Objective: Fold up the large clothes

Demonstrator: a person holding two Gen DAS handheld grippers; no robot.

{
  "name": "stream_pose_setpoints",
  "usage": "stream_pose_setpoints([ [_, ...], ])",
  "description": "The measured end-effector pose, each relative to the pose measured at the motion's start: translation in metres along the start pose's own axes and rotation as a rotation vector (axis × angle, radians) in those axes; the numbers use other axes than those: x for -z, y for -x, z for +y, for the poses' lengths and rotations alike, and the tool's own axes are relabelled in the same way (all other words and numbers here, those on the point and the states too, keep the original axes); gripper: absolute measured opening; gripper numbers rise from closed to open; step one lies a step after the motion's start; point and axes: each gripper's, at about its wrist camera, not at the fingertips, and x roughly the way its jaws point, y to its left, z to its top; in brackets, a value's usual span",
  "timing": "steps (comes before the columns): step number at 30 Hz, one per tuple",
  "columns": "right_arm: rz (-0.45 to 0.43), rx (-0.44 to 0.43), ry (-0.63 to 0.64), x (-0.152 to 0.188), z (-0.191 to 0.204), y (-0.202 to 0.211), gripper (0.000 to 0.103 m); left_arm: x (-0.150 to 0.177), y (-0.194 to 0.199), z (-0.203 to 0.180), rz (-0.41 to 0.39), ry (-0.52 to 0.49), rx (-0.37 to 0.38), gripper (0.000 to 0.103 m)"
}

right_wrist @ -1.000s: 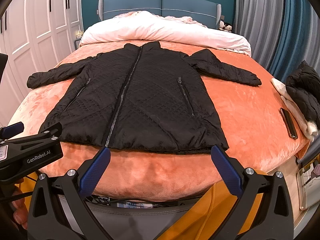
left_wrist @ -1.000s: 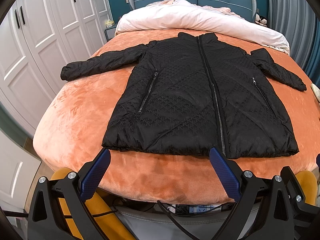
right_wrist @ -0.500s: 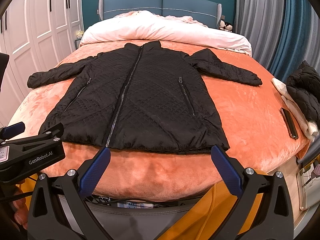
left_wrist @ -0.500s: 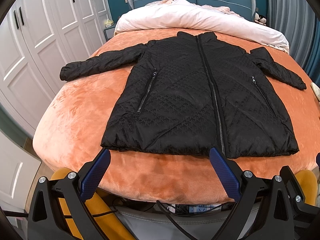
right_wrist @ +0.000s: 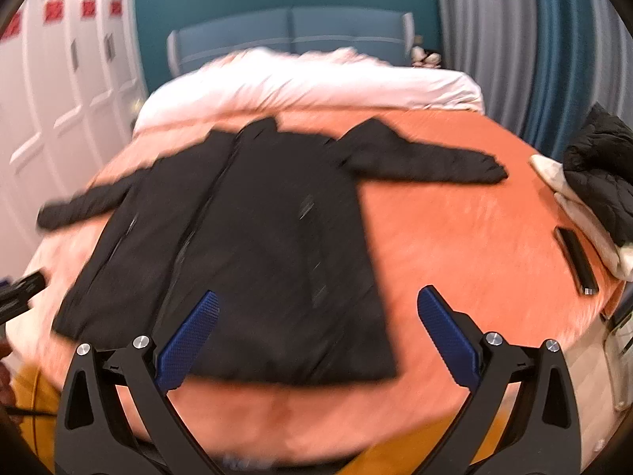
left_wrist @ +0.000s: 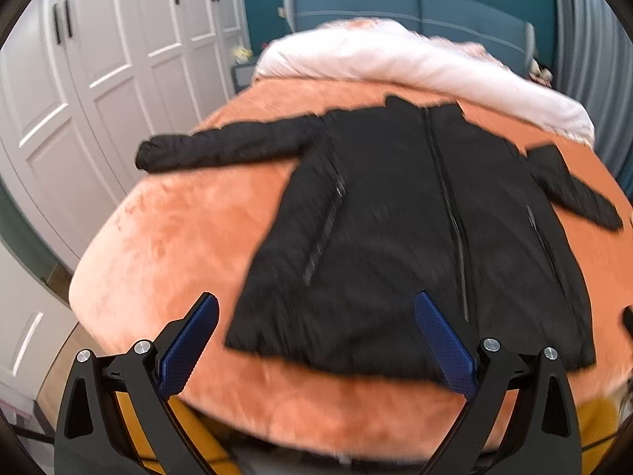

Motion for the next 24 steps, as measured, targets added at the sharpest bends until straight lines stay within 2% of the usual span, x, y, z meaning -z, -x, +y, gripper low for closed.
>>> stream_pose_setpoints([
  [4,-0.062,-0.001,-0.159,-0.047,-0.082,-0.045,0.098,-0.036,-0.017,0.005,-0.038,0.058,-0.008,0.097],
  [7,-0.068,0.039,-0.262,-0.072,-0.142,-0.089,0.098,-0.063,-0.031,0.004,-0.067,0.089,-0.004,0.097],
  [13,-0.063,0.107,-0.53,-0.098,-0.25,-0.183,0.098,-0.107,-0.078,-0.01,-0.058,0.154,0.003,0.098],
  [17,-0.047,0.119,-0.656,-0.107,-0.291,-0.238,0.098,-0.125,-0.114,-0.024,-0.034,0.169,0.002,0.098],
  [24,0.016,0.173,-0.694,-0.12,-0.317,-0.318,0.098,-0.131,-0.169,-0.044,0.016,0.129,-0.03,0.098],
])
